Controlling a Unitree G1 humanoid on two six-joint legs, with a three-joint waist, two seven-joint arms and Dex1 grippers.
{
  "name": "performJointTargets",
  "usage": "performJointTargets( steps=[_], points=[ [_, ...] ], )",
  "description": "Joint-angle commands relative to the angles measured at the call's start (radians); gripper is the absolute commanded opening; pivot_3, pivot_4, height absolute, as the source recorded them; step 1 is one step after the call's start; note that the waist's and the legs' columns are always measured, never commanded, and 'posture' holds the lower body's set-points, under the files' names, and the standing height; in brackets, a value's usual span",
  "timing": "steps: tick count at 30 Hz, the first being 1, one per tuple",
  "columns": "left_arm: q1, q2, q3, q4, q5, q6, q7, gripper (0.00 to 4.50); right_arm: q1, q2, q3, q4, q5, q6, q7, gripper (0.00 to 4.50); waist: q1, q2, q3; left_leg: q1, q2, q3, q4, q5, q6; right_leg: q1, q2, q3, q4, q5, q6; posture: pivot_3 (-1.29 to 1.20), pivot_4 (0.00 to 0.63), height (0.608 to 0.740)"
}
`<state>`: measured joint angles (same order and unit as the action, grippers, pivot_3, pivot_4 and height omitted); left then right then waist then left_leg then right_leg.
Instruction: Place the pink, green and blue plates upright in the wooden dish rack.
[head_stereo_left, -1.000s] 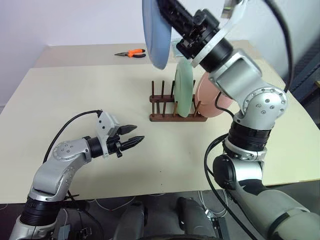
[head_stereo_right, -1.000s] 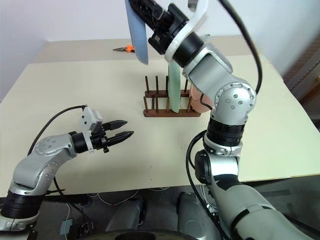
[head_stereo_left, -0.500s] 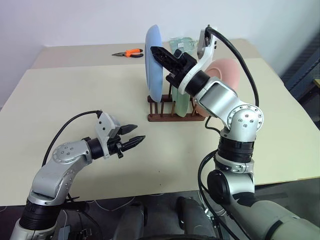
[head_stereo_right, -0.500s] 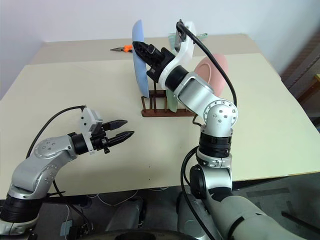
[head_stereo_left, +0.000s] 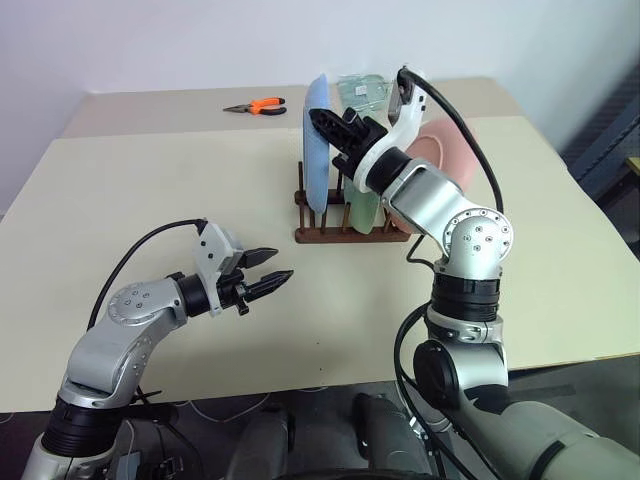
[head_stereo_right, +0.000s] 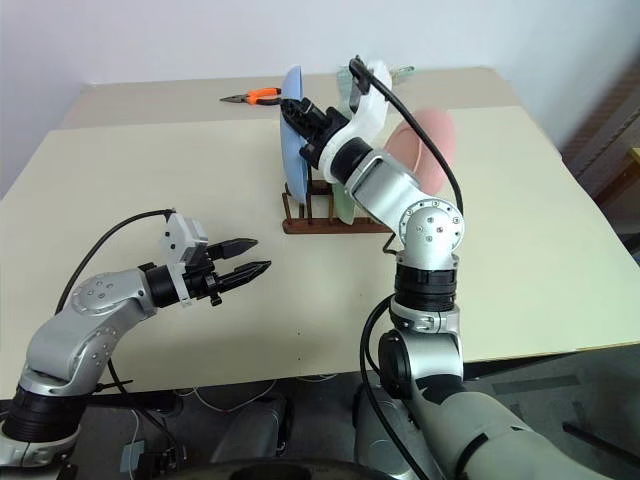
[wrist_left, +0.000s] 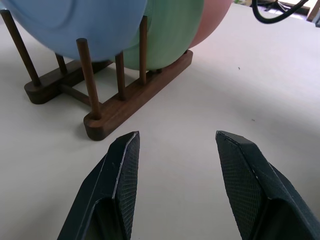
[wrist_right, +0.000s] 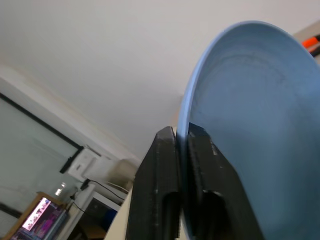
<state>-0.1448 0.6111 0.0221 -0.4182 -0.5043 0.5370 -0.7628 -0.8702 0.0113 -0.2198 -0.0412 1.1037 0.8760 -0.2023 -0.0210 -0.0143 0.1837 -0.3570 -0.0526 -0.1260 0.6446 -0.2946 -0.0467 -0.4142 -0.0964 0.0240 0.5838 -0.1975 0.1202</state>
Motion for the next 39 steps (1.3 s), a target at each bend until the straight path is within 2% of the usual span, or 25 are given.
performJointTargets(
  steps=[1, 2, 7, 9, 11, 13, 15, 18, 20, 24, 27, 32, 39],
  points=[
    [-0.016, -0.002, 0.006, -0.017, -0.004, -0.01, -0.001, 2.47, -0.051, -0.063, 0.072, -0.024, -0.125, -0.054, 0.094, 1.95, 0.001, 0.0, 0.0, 0.0, 0.0, 0.0, 0.0, 0.0, 0.0, 0.0, 0.0, 0.0, 0.0, 0.0, 0.0, 0.0, 0.15, 0.74],
    [-0.016, -0.002, 0.005, -0.018, -0.004, -0.009, 0.0, 2.47, -0.057, -0.109, 0.129, -0.048, -0.199, -0.078, 0.15, 2.42, 0.001, 0.0, 0.0, 0.0, 0.0, 0.0, 0.0, 0.0, 0.0, 0.0, 0.0, 0.0, 0.0, 0.0, 0.0, 0.0, 0.15, 0.74],
    [-0.013, -0.004, 0.002, -0.026, -0.006, -0.004, 0.003, 2.47, -0.072, -0.307, 0.305, -0.125, -0.471, -0.239, 0.4, 2.42, -0.001, 0.0, 0.0, 0.0, 0.0, 0.001, 0.0, 0.0, 0.0, 0.0, 0.0, 0.0, -0.001, 0.0, 0.001, 0.0, 0.15, 0.74],
    [-0.013, -0.006, -0.003, -0.031, -0.005, -0.003, 0.004, 2.47, -0.053, -0.437, 0.314, -0.188, -0.561, -0.357, 0.55, 2.42, 0.002, 0.0, 0.0, 0.0, 0.0, 0.001, 0.0, 0.0, 0.0, 0.0, 0.0, 0.0, -0.002, 0.0, 0.001, 0.0, 0.15, 0.74],
    [-0.016, -0.005, -0.009, -0.033, -0.005, -0.004, 0.0, 2.47, -0.03, -0.52, 0.248, -0.212, -0.553, -0.389, 0.63, 1.9, 0.006, -0.001, 0.0, -0.001, 0.0, 0.001, 0.0, 0.0, 0.0, 0.001, 0.0, 0.0, -0.003, -0.003, 0.005, 0.0, 0.15, 0.74],
    [-0.022, -0.003, -0.025, -0.04, -0.004, -0.003, -0.009, 2.47, 0.011, -0.624, 0.138, -0.194, -0.546, -0.363, 0.652, 1.14, 0.007, -0.002, 0.0, -0.001, 0.0, 0.001, 0.001, 0.0, 0.0, 0.003, 0.0, 0.0, -0.005, -0.003, 0.005, 0.0, 0.15, 0.74],
    [-0.032, -0.004, -0.054, -0.051, 0.0, -0.003, -0.022, 2.47, 0.096, -0.762, 0.054, -0.176, -0.588, -0.369, 0.711, 0.03, 0.017, -0.005, -0.001, -0.001, -0.001, 0.0, 0.002, 0.0, 0.0, 0.005, -0.001, 0.0, -0.006, -0.003, 0.004, 0.0, 0.15, 0.74],
    [-0.055, -0.027, -0.101, -0.051, 0.001, -0.001, -0.029, 2.47, 0.268, -0.932, -0.016, -0.153, -0.666, -0.388, 0.785, 0.03, 0.027, -0.005, -0.001, -0.001, -0.002, 0.001, 0.002, -0.001, 0.001, 0.005, -0.002, 0.0, -0.008, -0.003, 0.004, 0.0, 0.15, 0.74],
    [-0.079, -0.041, -0.125, -0.036, 0.004, -0.004, -0.037, 2.47, 0.367, -0.996, -0.014, -0.156, -0.729, -0.418, 0.813, 0.03, 0.025, -0.003, 0.0, -0.001, -0.001, 0.002, 0.001, -0.001, 0.001, 0.005, -0.002, 0.0, -0.007, -0.004, 0.004, 0.0, 0.15, 0.74],
    [-0.117, -0.056, -0.149, -0.012, 0.011, -0.008, -0.05, 2.47, 0.452, -1.024, 0.022, -0.134, -0.827, -0.459, 0.823, 0.03, 0.0, -0.001, 0.0, 0.001, 0.001, 0.005, 0.001, -0.001, 0.001, 0.005, -0.002, 0.001, -0.005, -0.003, 0.004, 0.0, 0.15, 0.74],
    [-0.138, -0.057, -0.159, 0.003, 0.015, -0.01, -0.061, 2.47, 0.481, -0.977, 0.089, -0.14, -0.876, -0.504, 0.834, 0.03, 0.0, -0.002, 0.0, 0.002, 0.002, 0.006, 0.001, -0.001, 0.001, 0.005, -0.001, 0.001, -0.005, -0.003, 0.004, 0.0, 0.15, 0.74],
    [-0.129, -0.052, -0.147, -0.009, 0.012, -0.003, -0.06, 2.47, 0.421, -0.89, 0.111, -0.2, -0.839, -0.472, 0.848, 0.03, 0.008, -0.002, 0.001, 0.0, 0.001, 0.006, 0.002, -0.001, 0.001, 0.004, -0.002, 0.002, -0.006, -0.003, 0.004, 0.0, 0.15, 0.74],
    [-0.102, -0.059, -0.151, -0.039, 0.011, 0.01, -0.036, 2.47, 0.414, -0.882, 0.099, -0.19, -0.857, -0.456, 0.861, 0.03, 0.013, -0.003, 0.001, 0.0, 0.0, 0.004, 0.002, -0.001, 0.001, 0.005, -0.002, 0.001, -0.007, -0.003, 0.004, 0.0, 0.15, 0.74]
  ],
)
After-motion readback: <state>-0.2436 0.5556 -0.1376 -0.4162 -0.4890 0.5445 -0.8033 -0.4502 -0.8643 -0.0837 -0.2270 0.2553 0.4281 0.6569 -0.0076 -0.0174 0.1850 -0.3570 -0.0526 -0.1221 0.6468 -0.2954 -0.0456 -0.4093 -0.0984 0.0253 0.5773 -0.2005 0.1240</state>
